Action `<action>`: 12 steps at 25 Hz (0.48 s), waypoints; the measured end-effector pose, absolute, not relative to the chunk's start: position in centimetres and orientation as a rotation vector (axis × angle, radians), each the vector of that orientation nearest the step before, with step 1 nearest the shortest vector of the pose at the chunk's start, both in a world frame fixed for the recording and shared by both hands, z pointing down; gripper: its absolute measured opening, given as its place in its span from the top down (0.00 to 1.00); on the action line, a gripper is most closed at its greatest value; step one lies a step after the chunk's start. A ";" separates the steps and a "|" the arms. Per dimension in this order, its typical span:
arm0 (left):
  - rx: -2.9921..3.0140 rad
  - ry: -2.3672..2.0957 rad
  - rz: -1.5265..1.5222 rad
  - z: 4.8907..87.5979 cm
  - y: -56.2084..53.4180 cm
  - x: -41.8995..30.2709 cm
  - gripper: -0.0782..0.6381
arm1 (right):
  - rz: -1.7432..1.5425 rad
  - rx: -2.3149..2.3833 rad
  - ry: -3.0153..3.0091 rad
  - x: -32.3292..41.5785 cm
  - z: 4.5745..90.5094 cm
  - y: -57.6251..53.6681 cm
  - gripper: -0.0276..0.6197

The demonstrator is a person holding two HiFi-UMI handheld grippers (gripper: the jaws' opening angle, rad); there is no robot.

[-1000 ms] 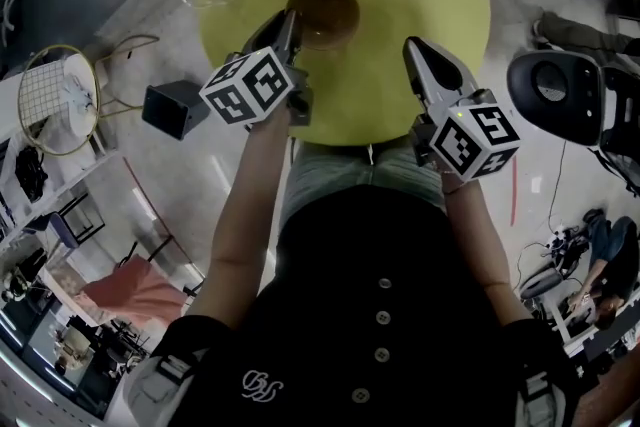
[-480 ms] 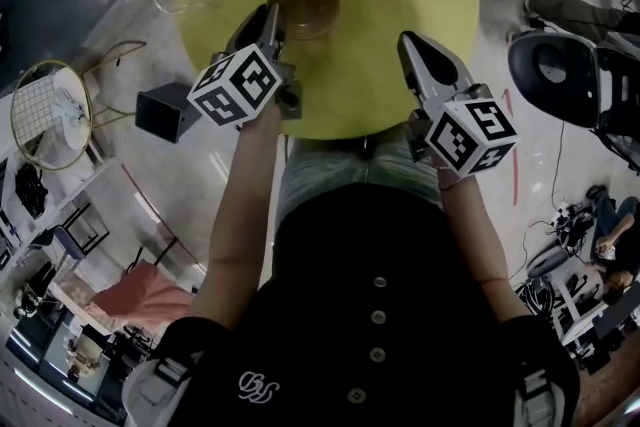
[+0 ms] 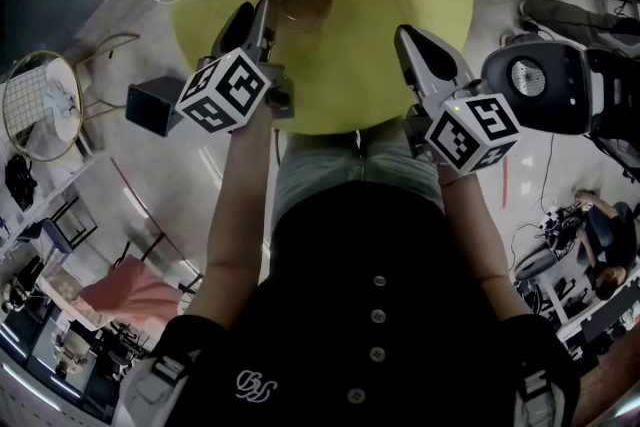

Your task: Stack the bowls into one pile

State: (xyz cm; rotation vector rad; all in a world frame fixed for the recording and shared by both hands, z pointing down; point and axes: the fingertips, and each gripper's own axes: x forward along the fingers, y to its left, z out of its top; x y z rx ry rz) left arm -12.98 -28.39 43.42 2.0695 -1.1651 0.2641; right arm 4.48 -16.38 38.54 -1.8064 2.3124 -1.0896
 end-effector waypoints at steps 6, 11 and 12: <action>2.120 -1.183 0.156 40.2 -26.9 -12.6 0.70 | -1.008 -1.761 2.417 5.9 36.2 -16.9 0.95; 2.151 -1.200 0.116 37.9 -25.5 -12.3 0.70 | -0.960 -1.667 2.538 5.3 34.3 -17.3 0.95; 2.157 -1.205 0.101 37.4 -25.2 -12.3 0.70 | -0.955 -1.641 2.560 5.1 34.0 -17.3 0.95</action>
